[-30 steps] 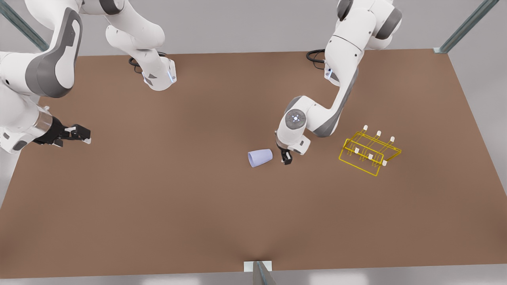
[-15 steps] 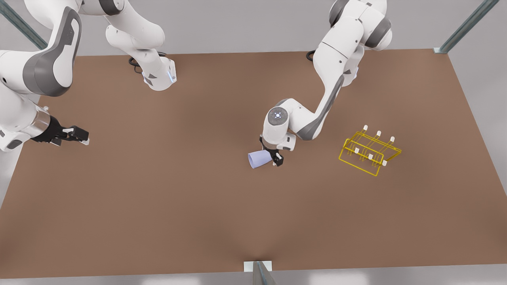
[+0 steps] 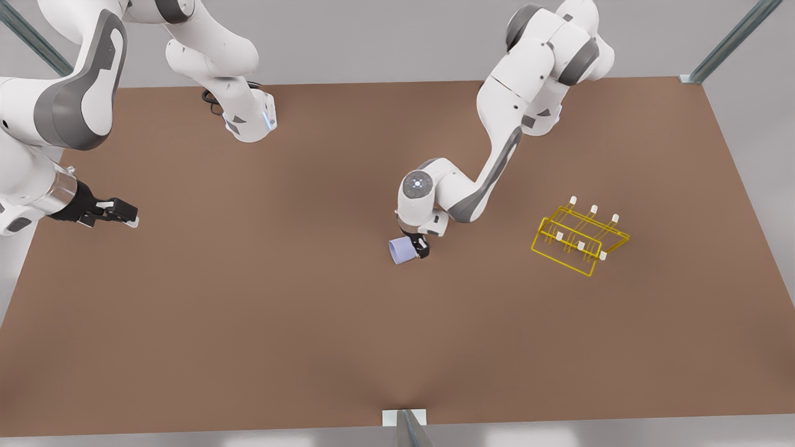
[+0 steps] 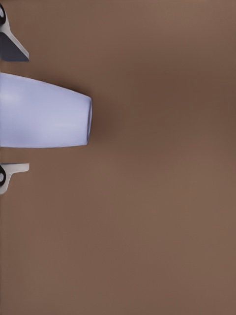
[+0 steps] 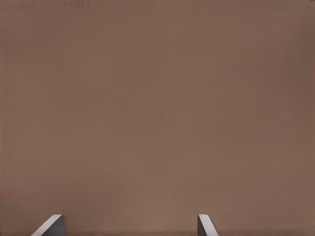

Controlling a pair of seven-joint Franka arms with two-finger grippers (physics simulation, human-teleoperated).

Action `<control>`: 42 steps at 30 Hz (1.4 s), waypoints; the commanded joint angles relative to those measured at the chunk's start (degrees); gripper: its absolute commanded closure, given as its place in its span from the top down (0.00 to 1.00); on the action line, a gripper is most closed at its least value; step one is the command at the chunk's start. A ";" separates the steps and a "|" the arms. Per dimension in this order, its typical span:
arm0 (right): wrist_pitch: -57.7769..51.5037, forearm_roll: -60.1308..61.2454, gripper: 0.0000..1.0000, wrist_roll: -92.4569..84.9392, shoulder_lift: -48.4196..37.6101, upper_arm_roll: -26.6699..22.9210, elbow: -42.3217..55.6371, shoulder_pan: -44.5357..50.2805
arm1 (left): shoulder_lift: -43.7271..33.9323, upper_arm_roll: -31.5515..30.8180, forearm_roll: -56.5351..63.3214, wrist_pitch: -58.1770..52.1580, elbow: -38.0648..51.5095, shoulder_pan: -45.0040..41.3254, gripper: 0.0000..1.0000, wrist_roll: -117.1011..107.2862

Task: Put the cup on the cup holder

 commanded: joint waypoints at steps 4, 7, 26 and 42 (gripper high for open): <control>-0.04 0.03 1.00 1.84 -0.06 -0.02 0.03 0.00 | 2.05 0.07 -0.07 -0.17 2.28 -0.03 1.00 -7.40; -0.04 0.03 1.00 1.84 -0.06 -0.02 0.03 0.00 | 3.20 0.07 -0.07 0.01 2.90 -0.03 1.00 -7.40; -0.04 0.12 1.00 1.84 0.11 -0.46 1.17 -0.09 | 7.50 -0.02 -0.07 0.36 5.18 -0.38 1.00 -6.35; 0.75 0.03 1.00 1.84 0.29 -0.46 1.17 -0.18 | 9.08 -0.02 -0.07 0.53 5.71 -0.38 0.78 -5.21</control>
